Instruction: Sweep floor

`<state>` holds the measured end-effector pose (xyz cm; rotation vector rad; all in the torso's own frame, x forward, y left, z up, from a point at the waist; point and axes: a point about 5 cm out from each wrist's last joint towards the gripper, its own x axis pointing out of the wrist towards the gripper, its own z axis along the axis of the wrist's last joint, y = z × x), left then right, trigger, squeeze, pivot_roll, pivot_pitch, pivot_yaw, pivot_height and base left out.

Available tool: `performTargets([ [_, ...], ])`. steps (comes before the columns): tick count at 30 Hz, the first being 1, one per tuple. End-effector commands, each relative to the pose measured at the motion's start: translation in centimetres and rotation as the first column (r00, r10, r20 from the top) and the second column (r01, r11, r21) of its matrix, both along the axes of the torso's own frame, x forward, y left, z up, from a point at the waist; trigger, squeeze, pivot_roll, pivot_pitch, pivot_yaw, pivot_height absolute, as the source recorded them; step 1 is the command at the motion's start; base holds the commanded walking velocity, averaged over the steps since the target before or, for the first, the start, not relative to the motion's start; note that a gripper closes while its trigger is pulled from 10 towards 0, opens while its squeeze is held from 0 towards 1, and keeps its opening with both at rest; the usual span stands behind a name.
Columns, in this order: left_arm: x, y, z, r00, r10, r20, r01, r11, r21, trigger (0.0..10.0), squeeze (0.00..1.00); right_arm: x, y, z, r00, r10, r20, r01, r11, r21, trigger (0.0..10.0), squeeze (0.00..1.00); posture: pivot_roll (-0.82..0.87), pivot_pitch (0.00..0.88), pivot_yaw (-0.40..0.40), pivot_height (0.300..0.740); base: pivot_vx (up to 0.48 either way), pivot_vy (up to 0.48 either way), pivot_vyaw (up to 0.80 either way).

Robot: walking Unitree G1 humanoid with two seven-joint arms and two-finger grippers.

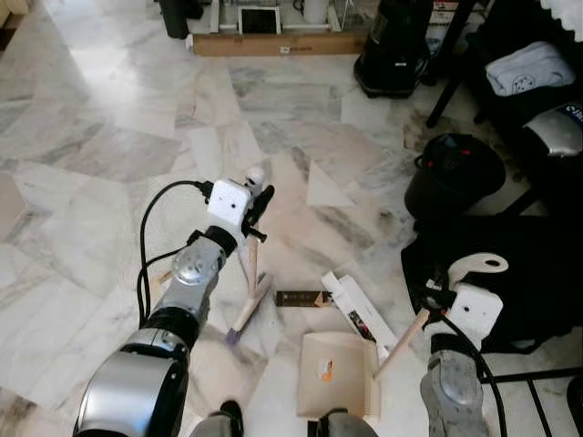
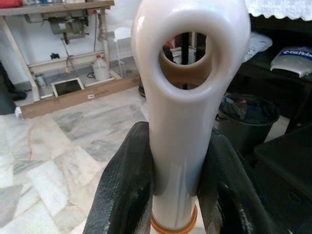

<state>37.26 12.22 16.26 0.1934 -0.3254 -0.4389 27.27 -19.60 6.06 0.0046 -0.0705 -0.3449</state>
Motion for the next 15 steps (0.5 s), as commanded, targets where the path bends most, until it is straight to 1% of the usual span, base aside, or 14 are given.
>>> performTargets([
  [1,-0.2,0.2,-0.1,1.000,-0.011,-0.005,0.011,1.000,-0.006,10.0,0.00,-0.3,-0.6,-0.5,1.000,-0.018,-0.014,0.018,1.000,0.004,10.0,0.00,0.01,0.179,-0.044,0.740,0.000,0.000,0.00],
  [3,-0.4,0.1,0.0,0.999,-0.034,-0.005,0.034,0.999,-0.012,10.0,0.00,0.3,-0.5,-0.4,1.000,-0.011,-0.013,0.011,1.000,0.007,10.0,0.00,0.03,0.164,-0.042,0.740,0.000,0.000,0.00],
  [6,-0.5,0.1,0.1,0.999,-0.043,-0.003,0.043,0.999,-0.017,10.0,0.00,0.6,-0.4,-0.4,1.000,-0.008,-0.012,0.008,1.000,0.010,10.0,0.00,0.03,0.160,-0.040,0.740,0.000,0.000,0.00],
  [10,-0.9,-0.1,0.0,0.996,-0.089,-0.019,0.089,0.996,-0.026,10.0,0.00,1.4,-0.3,-0.2,1.000,0.002,-0.008,-0.001,1.000,0.014,10.0,0.00,0.05,0.145,-0.037,0.740,0.000,0.000,0.00],
  [15,-1.3,-0.1,0.1,0.992,-0.122,-0.035,0.121,0.992,-0.021,10.0,0.00,1.8,-0.2,-0.2,1.000,0.005,-0.005,-0.005,1.000,0.019,10.0,0.00,0.06,0.135,-0.031,0.740,0.000,0.000,0.00],
])
